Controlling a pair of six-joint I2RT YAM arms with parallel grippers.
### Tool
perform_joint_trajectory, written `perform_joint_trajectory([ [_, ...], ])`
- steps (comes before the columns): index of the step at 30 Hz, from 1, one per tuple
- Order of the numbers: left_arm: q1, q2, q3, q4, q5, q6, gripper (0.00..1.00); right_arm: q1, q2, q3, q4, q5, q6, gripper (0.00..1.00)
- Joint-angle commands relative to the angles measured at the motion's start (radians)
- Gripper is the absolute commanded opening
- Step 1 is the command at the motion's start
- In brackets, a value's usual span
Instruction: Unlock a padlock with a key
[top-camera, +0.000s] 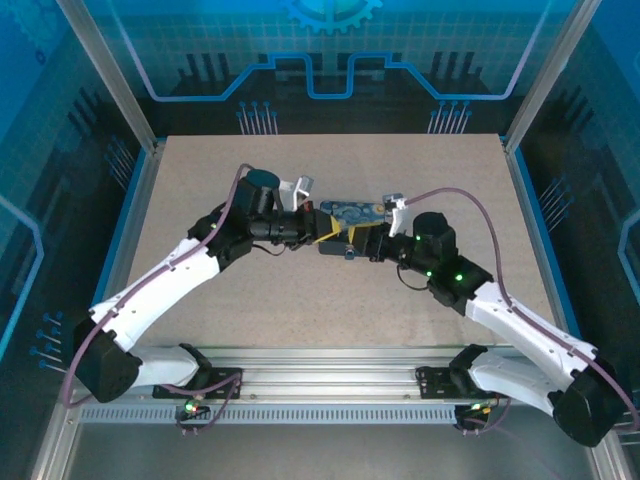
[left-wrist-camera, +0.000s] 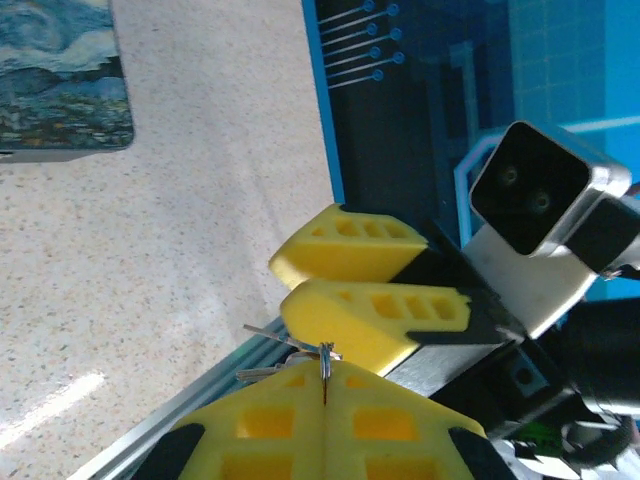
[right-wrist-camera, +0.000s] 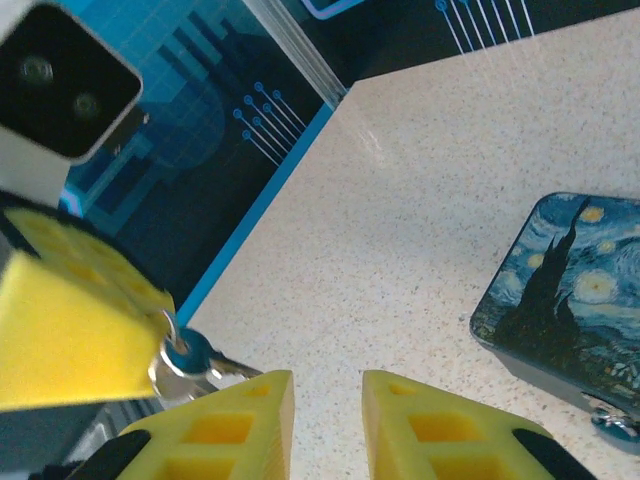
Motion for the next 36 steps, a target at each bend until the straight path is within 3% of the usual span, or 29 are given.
perform_joint_trajectory([
  [1,-0.003,0.020,0.072,-0.077,0.098,0.056,0.00,-0.012,-0.038,0.053,-0.118,-0.107,-0.168,0.32],
  [8,-0.004,0.055,0.132,-0.139,0.169,0.097,0.00,-0.015,-0.009,0.178,-0.243,-0.271,-0.293,0.49],
  [23,-0.004,0.067,0.177,-0.204,0.216,0.144,0.00,-0.016,0.071,0.343,-0.424,-0.347,-0.426,0.54],
  [29,-0.004,0.067,0.185,-0.205,0.236,0.147,0.00,-0.017,0.085,0.366,-0.448,-0.380,-0.449,0.53],
  [33,-0.005,0.070,0.187,-0.205,0.247,0.147,0.00,-0.018,0.091,0.374,-0.455,-0.391,-0.455,0.42],
  [36,-0.004,0.074,0.192,-0.217,0.251,0.158,0.00,-0.022,0.085,0.377,-0.460,-0.386,-0.460,0.41],
])
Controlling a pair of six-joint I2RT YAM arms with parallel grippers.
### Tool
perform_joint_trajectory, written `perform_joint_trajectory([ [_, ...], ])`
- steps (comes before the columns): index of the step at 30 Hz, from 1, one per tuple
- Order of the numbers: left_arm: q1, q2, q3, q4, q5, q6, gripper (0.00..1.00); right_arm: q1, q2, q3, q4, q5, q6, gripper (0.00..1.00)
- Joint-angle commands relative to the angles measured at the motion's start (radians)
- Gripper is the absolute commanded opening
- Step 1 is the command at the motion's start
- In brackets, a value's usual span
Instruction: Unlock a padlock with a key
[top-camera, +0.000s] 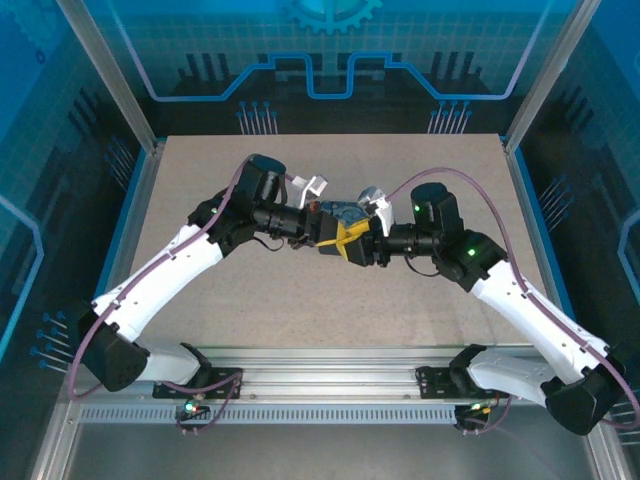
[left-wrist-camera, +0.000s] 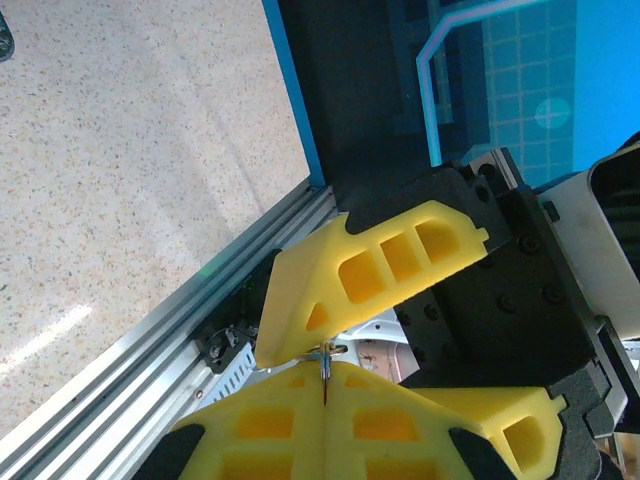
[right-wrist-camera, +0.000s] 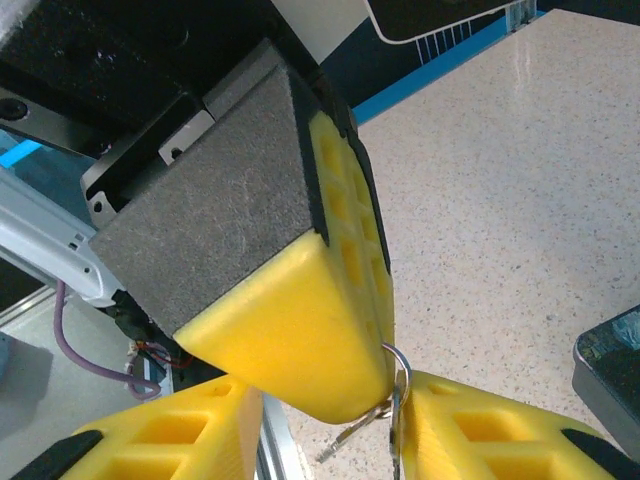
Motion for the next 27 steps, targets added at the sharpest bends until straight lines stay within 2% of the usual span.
perform_joint_trajectory([
  [1,-0.004,0.011,0.040,-0.029,0.039,0.028,0.00,-0.017,-0.011,0.038,-0.030,-0.026,-0.023,0.40],
  [4,-0.005,0.015,0.042,-0.043,0.045,0.040,0.00,-0.031,-0.015,0.049,-0.053,-0.026,-0.034,0.36],
  [8,-0.004,0.019,0.042,-0.060,0.046,0.053,0.00,-0.043,-0.019,0.061,-0.081,-0.033,-0.048,0.34],
  [11,-0.004,0.020,0.041,-0.059,0.048,0.054,0.00,-0.045,-0.014,0.066,-0.092,-0.041,-0.052,0.28],
  [23,-0.005,0.026,0.051,-0.098,0.053,0.094,0.00,-0.056,0.003,0.091,-0.134,-0.029,-0.074,0.11],
  [25,-0.006,0.028,0.053,-0.098,0.056,0.100,0.00,-0.057,0.009,0.094,-0.143,-0.030,-0.077,0.12],
  [26,-0.006,0.027,0.056,-0.103,0.056,0.107,0.00,-0.058,0.010,0.097,-0.148,-0.031,-0.080,0.15],
  [27,-0.006,0.026,0.059,-0.108,0.054,0.110,0.00,-0.059,0.010,0.099,-0.150,-0.031,-0.079,0.24],
])
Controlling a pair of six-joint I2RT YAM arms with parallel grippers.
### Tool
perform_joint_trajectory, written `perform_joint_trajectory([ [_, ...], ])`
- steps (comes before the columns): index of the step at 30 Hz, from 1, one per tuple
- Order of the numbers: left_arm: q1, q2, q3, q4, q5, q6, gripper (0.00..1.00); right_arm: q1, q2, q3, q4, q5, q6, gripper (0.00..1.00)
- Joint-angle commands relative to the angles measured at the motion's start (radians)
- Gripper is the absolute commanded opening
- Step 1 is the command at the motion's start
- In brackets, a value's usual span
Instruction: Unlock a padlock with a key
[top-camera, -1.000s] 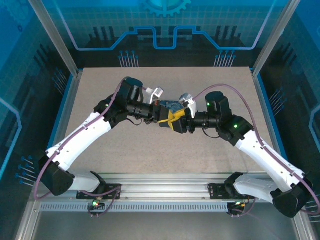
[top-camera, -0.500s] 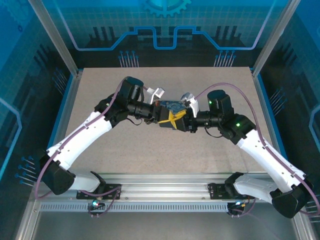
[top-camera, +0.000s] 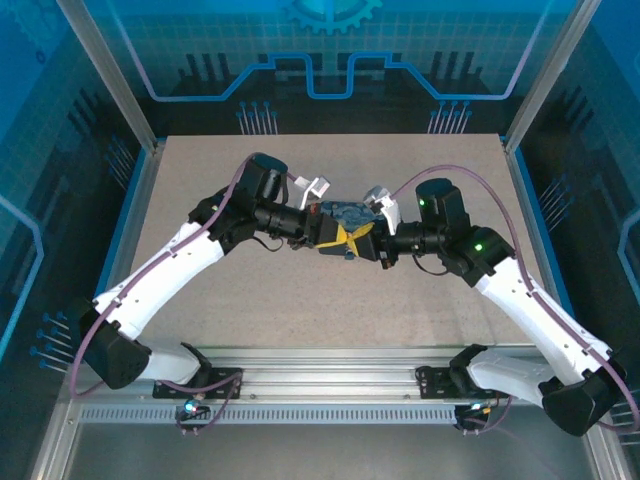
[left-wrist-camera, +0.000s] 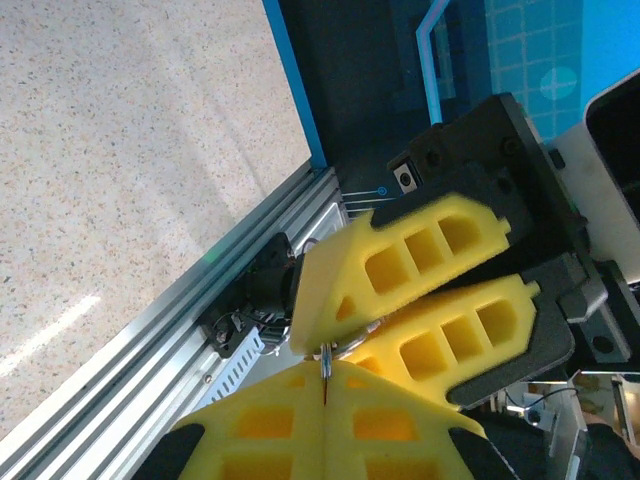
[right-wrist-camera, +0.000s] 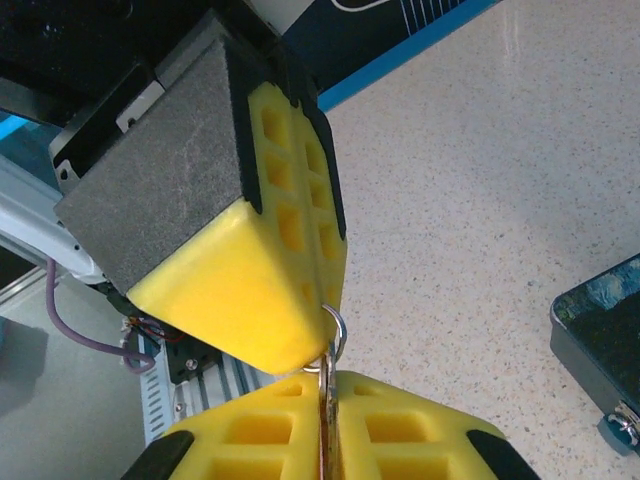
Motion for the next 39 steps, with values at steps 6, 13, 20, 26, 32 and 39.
perform_joint_trajectory([
  [6,-0.007,0.018,0.030,-0.052,0.032,0.042,0.00,-0.010,-0.001,0.049,0.002,-0.021,-0.009,0.36],
  [13,-0.007,0.018,0.030,-0.053,0.035,0.041,0.00,-0.007,0.018,0.056,0.007,-0.043,-0.005,0.26],
  [20,-0.008,0.014,0.036,-0.060,0.042,0.050,0.00,-0.001,0.022,0.063,0.005,-0.028,-0.013,0.05],
  [26,0.007,0.002,0.031,-0.034,0.007,0.041,0.33,-0.002,0.009,0.033,0.050,-0.003,0.033,0.00],
  [32,0.077,-0.078,-0.063,0.125,-0.024,-0.057,0.51,-0.001,-0.029,-0.026,0.131,0.043,0.104,0.00],
  [39,0.120,-0.204,-0.289,0.482,-0.078,-0.210,0.57,-0.001,-0.060,-0.089,0.303,0.137,0.294,0.00],
])
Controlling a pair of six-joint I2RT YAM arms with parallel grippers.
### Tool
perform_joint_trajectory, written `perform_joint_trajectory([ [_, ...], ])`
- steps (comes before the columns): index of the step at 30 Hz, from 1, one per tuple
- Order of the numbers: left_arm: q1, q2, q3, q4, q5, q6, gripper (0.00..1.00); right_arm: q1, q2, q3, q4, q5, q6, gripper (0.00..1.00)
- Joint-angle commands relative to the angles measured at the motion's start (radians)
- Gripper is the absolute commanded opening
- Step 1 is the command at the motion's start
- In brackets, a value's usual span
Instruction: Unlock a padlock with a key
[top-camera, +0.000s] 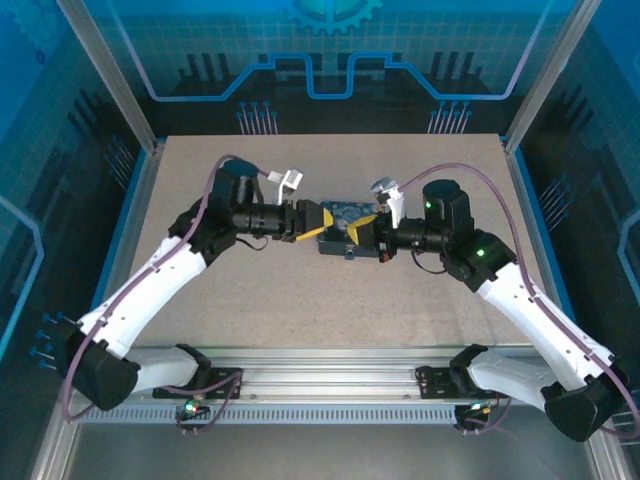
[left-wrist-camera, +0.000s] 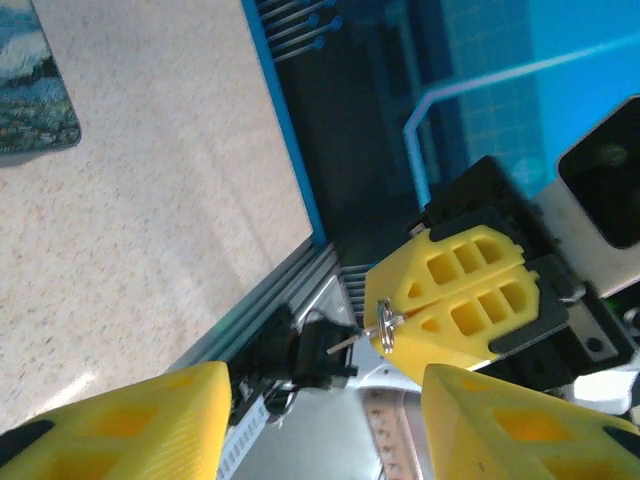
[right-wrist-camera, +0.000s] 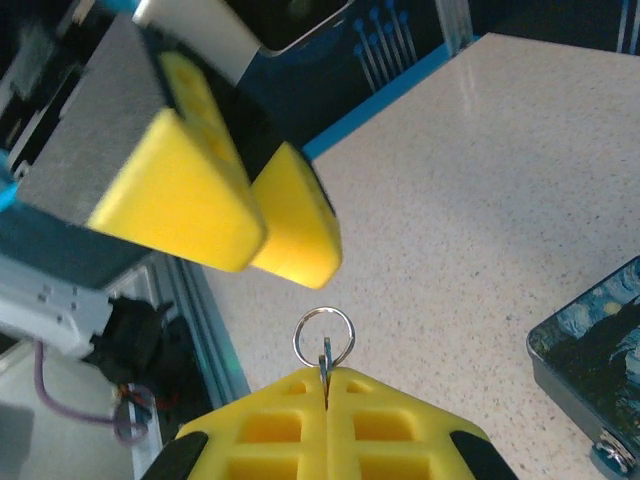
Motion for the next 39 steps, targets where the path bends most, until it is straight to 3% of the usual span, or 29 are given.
perform_joint_trajectory([
  [1,0.008,-0.063,-0.120,0.294,-0.032,-0.126,0.57,0.005,-0.021,-0.042,0.164,0.072,0.163,0.00],
  [5,0.006,-0.075,-0.249,0.610,-0.017,-0.245,0.58,0.028,-0.034,-0.118,0.336,0.156,0.334,0.00],
  [11,0.003,-0.043,-0.356,0.931,-0.019,-0.380,0.58,0.115,-0.068,-0.252,0.580,0.313,0.495,0.00],
  [16,-0.010,-0.030,-0.360,0.962,-0.010,-0.389,0.52,0.139,-0.075,-0.295,0.668,0.361,0.556,0.00],
  [22,-0.018,-0.024,-0.363,0.950,-0.009,-0.381,0.52,0.140,-0.093,-0.318,0.721,0.380,0.584,0.00],
  [39,-0.048,-0.017,-0.347,0.962,-0.010,-0.360,0.47,0.149,-0.047,-0.337,0.798,0.334,0.641,0.00],
])
